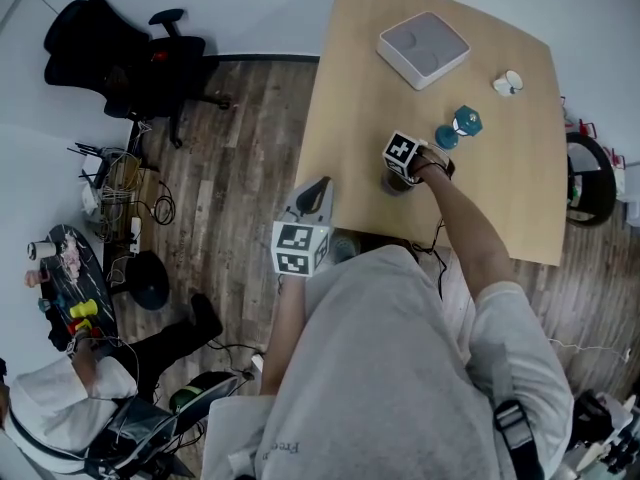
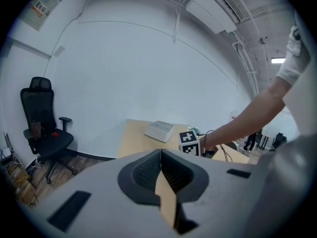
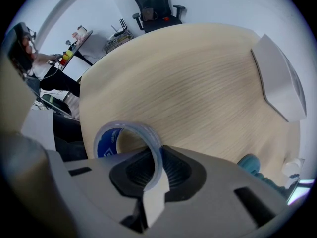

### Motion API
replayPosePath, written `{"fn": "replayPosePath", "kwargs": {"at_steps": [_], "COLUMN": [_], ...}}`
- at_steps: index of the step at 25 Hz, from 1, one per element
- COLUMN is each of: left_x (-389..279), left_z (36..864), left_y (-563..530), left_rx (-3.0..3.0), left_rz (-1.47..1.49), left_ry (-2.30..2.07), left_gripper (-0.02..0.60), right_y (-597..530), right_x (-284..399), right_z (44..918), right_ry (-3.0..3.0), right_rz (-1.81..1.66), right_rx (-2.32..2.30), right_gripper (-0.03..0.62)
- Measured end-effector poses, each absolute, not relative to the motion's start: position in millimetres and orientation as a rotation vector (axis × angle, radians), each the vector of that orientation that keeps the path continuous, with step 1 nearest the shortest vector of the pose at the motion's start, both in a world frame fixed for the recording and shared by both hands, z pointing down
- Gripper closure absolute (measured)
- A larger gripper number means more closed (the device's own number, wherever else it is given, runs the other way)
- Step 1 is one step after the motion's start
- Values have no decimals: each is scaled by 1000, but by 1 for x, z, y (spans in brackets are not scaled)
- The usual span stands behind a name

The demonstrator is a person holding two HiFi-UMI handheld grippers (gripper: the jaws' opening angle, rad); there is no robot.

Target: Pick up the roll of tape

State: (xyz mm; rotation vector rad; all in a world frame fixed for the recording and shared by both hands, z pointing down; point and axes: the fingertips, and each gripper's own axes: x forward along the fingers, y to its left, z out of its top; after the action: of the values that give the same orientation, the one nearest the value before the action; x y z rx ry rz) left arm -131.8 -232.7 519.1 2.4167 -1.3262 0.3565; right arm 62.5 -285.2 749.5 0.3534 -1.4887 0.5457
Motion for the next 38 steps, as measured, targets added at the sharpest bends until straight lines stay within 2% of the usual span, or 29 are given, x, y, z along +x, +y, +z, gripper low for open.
{"fn": "replayPosePath", "kwargs": {"at_steps": [16,31,38], "left_x": [-129,-108,-108], "left_z": [524,528,532], "left_y": [-218,-214,-214], "left_rx": [2419,2442,2426], "left_rz": [383,415,421], "left_ry": [-1318,-1282,-1291], "left_gripper": [575,574,574], "right_y": [-284,-296,-287], "right_x": [69,9,0], "right_z": [737,680,656], "right_ry": [-1448,-1715,-1810], "right_rz": [577,629,523], "right_rx": [398,422,423], "right_gripper": [548,546,546]}}
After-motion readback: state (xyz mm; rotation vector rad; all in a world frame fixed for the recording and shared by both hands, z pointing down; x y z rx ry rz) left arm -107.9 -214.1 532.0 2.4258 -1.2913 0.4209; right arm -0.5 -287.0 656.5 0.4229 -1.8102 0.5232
